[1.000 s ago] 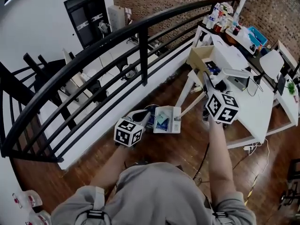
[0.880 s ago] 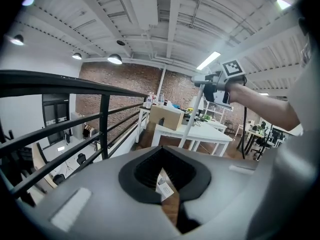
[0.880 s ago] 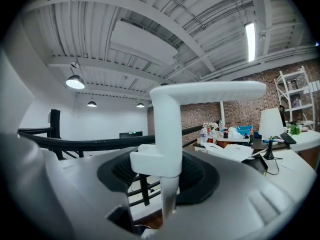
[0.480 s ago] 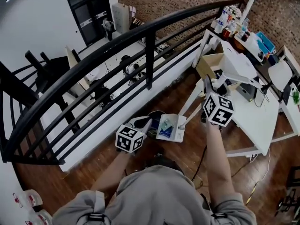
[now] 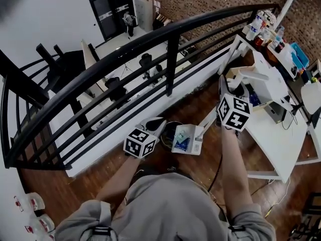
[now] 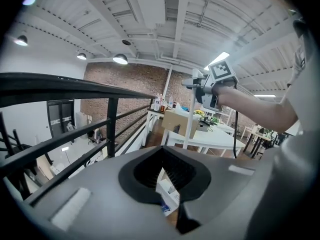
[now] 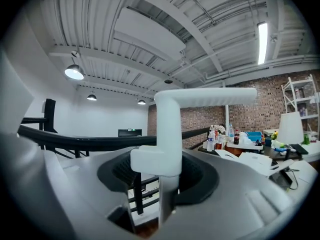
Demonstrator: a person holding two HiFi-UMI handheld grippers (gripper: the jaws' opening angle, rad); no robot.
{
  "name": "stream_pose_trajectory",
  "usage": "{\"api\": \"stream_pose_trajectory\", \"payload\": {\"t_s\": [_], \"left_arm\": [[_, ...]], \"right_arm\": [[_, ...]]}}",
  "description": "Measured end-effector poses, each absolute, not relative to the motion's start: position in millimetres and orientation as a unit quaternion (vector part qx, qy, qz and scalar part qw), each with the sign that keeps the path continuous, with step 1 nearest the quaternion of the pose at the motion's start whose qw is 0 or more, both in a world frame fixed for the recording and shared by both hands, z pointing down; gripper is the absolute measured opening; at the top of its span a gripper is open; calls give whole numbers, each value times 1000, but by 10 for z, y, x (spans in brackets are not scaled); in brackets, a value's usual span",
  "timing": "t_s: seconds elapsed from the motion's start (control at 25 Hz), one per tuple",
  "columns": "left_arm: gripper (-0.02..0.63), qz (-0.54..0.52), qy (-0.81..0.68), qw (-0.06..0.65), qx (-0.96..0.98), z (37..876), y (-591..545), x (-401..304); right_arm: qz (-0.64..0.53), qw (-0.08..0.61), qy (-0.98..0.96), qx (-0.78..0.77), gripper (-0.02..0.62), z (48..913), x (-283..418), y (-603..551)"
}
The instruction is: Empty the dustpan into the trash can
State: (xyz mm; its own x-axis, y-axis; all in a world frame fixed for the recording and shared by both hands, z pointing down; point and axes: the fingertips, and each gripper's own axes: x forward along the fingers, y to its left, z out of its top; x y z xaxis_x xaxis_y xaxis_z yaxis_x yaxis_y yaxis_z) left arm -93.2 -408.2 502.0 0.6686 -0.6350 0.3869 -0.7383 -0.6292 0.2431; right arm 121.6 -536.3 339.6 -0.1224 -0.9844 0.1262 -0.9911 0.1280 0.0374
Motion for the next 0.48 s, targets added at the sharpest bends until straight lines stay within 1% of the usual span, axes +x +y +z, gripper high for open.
{"api": "stream_pose_trajectory", "payload": {"t_s": [0.2,0.48], "left_arm": [[3,126,-369,191,901,4999,-4338,-1136],[3,114,-325,196,918,4963,-4516,-1555]], "right_arm": [[13,81,-747,660,195,3371,943,-5569],[-17,137,-739,659,194,3414,186,-5710]]}}
